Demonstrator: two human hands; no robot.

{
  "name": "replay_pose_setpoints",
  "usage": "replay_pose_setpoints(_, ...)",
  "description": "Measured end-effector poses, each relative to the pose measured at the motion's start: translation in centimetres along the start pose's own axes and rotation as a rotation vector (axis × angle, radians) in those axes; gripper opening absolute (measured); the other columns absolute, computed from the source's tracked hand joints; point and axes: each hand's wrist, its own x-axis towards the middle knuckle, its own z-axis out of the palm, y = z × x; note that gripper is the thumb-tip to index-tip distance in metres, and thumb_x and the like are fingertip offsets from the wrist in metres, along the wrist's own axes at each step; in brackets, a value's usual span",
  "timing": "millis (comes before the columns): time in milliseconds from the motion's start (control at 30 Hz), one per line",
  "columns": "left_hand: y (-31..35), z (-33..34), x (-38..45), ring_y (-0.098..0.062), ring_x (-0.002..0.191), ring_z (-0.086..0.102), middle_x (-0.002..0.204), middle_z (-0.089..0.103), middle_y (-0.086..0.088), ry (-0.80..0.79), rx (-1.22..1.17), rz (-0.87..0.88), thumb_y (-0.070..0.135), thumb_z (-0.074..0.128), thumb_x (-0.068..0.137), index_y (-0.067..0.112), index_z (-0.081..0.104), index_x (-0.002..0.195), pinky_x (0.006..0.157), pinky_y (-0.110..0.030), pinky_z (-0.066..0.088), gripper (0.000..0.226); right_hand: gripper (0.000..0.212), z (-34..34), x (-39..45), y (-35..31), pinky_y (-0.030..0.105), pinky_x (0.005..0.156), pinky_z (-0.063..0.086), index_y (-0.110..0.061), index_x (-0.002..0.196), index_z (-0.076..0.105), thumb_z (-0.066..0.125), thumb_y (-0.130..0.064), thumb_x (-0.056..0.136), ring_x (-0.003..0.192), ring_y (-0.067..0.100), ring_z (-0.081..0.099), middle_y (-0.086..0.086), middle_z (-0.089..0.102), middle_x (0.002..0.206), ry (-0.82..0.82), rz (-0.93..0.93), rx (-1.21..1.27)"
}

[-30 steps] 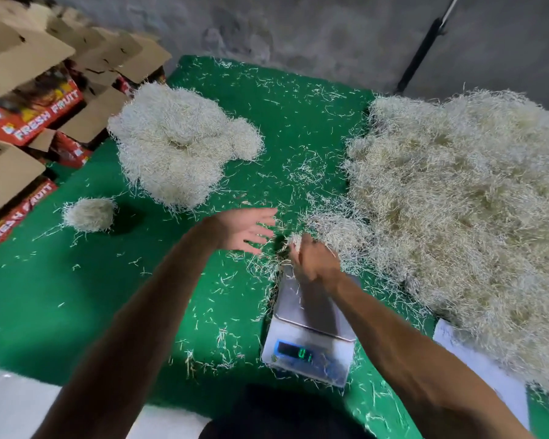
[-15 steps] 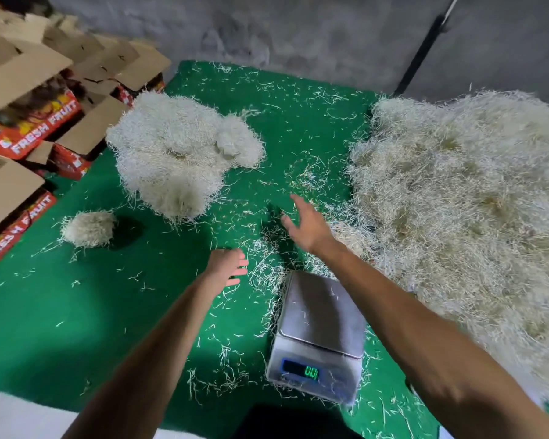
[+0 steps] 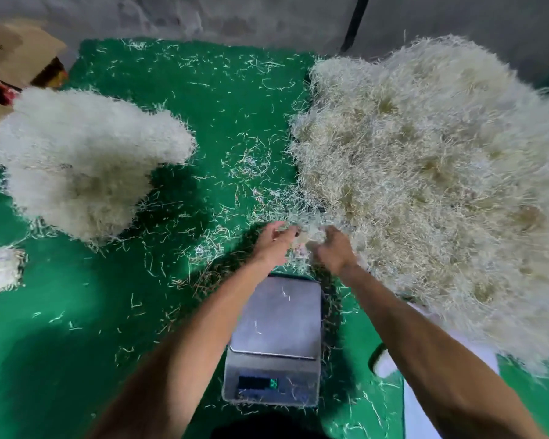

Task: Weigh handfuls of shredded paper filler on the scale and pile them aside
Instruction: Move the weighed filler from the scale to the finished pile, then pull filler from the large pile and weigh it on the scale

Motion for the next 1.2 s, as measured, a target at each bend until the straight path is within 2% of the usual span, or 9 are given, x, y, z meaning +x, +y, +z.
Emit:
replay_pose_setpoints(133, 1.2, 3.9, 2.8, -0.022, 0.134, 0.045, 0.157, 0.034, -0.007, -0.112, -0.259, -0.226, 0.042, 0.064, 0.096, 0.03, 0.054, 0.138, 0.094, -0.04, 0.056, 0.045, 0.057, -1.6, 0.5, -0.9, 0.035, 0.062, 0.063, -0.017, 0.147, 0.048, 0.056, -0.047, 0.099, 0.086, 0.032, 0.074, 0.009, 0.071, 0.103, 0.05, -0.278, -0.144)
replay_pose_setpoints(233, 0.6, 5.1, 4.6, -0.031, 0.138, 0.043, 0.16, 0.029, -0.013, 0.03, -0.154, -0.303, 0.037, 0.061, 0.098, 0.023, 0.039, 0.148, 0.109, -0.048, 0.046, 0.057, 0.035, -3.3, 1.3, 2.4, 0.048, 0.096, 0.056, -0.016, 0.129, 0.057, 0.05, -0.04, 0.103, 0.118, 0.033, 0.061, 0.013, 0.059, 0.126, 0.342, -0.186, -0.592)
replay_pose_setpoints(433, 1.3, 7.2, 5.2, -0.036, 0.123, 0.06, 0.142, 0.052, -0.018, -0.247, -0.479, -0.458, 0.052, 0.069, 0.087, 0.011, 0.053, 0.141, 0.097, -0.047, 0.056, 0.07, 0.025, -2.2, 0.1, 2.5, 0.034, 0.046, 0.051, -0.016, 0.088, 0.068, 0.055, -0.032, 0.102, 0.051, 0.026, 0.055, 0.003, 0.063, 0.065, 0.029, -0.14, 0.362)
replay_pose_setpoints(567, 2.0, 6.0, 5.1, -0.033, 0.149, 0.028, 0.162, 0.023, -0.014, -0.048, -0.209, -0.384, 0.043, 0.053, 0.101, 0.019, 0.032, 0.156, 0.122, -0.052, 0.025, 0.064, 0.028, -4.2, -0.1, 3.6, 0.032, 0.059, 0.055, -0.022, 0.101, 0.057, 0.053, -0.049, 0.103, 0.073, 0.018, 0.063, 0.001, 0.065, 0.087, 0.491, -0.227, 0.047)
replay_pose_setpoints(700, 2.8, 6.3, 2.8, -0.026, 0.15, 0.026, 0.165, 0.02, -0.002, -0.204, -0.138, -0.298, 0.059, 0.065, 0.089, 0.039, 0.034, 0.152, 0.113, -0.046, 0.036, 0.073, 0.013, -1.9, -1.1, 2.9, 0.026, 0.044, 0.047, -0.013, 0.112, 0.064, 0.056, -0.013, 0.101, 0.057, 0.013, 0.052, 0.001, 0.058, 0.072, 0.156, -0.165, 0.278)
replay_pose_setpoints(800, 2.8, 5.3, 2.6, -0.005, 0.116, 0.059, 0.161, 0.025, -0.008, -0.251, -0.06, -0.215, 0.001, 0.067, 0.092, 0.062, 0.045, 0.136, 0.083, -0.025, 0.059, 0.078, 0.029, -1.9, -1.4, 1.6, 0.028, 0.044, 0.044, -0.038, 0.121, 0.063, 0.054, -0.024, 0.097, 0.057, 0.013, 0.051, -0.005, 0.065, 0.085, 0.143, -0.249, 0.566)
replay_pose_setpoints(1000, 10.7, 2.3, 2.1, -0.035, 0.115, 0.065, 0.136, 0.055, -0.022, -0.118, -0.076, -0.047, 0.033, 0.068, 0.084, 0.021, 0.073, 0.103, 0.075, -0.04, 0.063, 0.023, 0.085, -5.6, -0.9, 3.6, 0.047, 0.092, 0.058, -0.042, 0.158, 0.014, 0.06, -0.062, 0.09, 0.115, 0.019, 0.062, 0.001, 0.042, 0.153, 0.077, -0.411, -0.351)
replay_pose_setpoints(1100, 14.0, 2.7, 1.4, -0.024, 0.093, 0.073, 0.116, 0.064, -0.015, -0.115, 0.253, 0.154, 0.03, 0.076, 0.078, 0.019, 0.076, 0.103, 0.057, -0.034, 0.063, 0.027, 0.052, -7.1, 0.4, 2.9, 0.034, 0.057, 0.06, -0.024, 0.146, 0.035, 0.054, -0.039, 0.1, 0.069, 0.011, 0.06, 0.007, 0.063, 0.111, 0.288, -0.37, -0.662)
replay_pose_setpoints(1200, 14.4, 3.9, 1.7, -0.038, 0.13, 0.054, 0.146, 0.049, -0.02, -0.076, 0.782, 0.113, 0.031, 0.083, 0.08, 0.005, 0.041, 0.149, 0.104, -0.044, 0.047, 0.085, 0.027, -9.9, 1.4, 0.7, 0.038, 0.07, 0.062, -0.01, 0.124, 0.054, 0.059, -0.02, 0.099, 0.074, 0.016, 0.062, 0.0, 0.059, 0.084, 0.31, -0.173, -0.642)
